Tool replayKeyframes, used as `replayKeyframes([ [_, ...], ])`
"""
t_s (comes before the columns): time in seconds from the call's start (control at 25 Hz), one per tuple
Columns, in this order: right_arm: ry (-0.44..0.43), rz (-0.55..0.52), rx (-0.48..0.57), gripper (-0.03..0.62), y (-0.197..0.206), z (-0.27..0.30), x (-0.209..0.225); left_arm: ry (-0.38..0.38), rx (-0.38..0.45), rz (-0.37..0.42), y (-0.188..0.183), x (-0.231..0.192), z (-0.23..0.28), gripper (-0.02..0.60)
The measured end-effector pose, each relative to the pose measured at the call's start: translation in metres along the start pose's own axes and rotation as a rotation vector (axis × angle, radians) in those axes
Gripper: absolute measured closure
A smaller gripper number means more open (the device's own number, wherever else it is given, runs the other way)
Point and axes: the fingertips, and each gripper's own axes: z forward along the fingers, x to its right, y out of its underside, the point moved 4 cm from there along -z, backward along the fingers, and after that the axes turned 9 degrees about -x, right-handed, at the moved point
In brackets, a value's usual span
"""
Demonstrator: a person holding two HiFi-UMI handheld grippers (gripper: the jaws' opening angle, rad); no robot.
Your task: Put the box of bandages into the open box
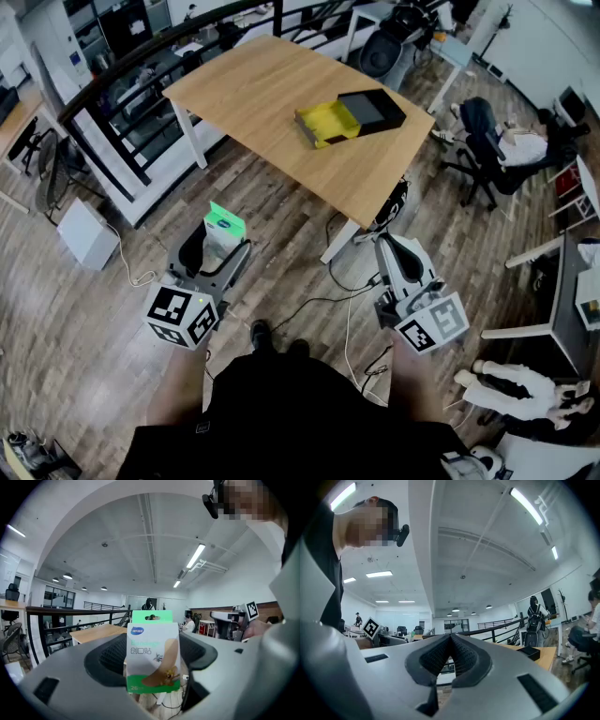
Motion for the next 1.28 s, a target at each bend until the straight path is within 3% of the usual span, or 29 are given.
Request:
replayKeyframes([
  [0.6, -0.004, 0.032, 0.027, 0.559, -0.004, -0.002, 0.008, 0.007, -0.004, 0.014, -0.007, 0.0, 0.007, 0.231],
  [1.28, -0.032, 0.091, 0.05, 0.556, 0.007, -0.074, 0.015, -0.001, -0.002, 0.019, -0.001, 0.062, -0.008, 0.232],
])
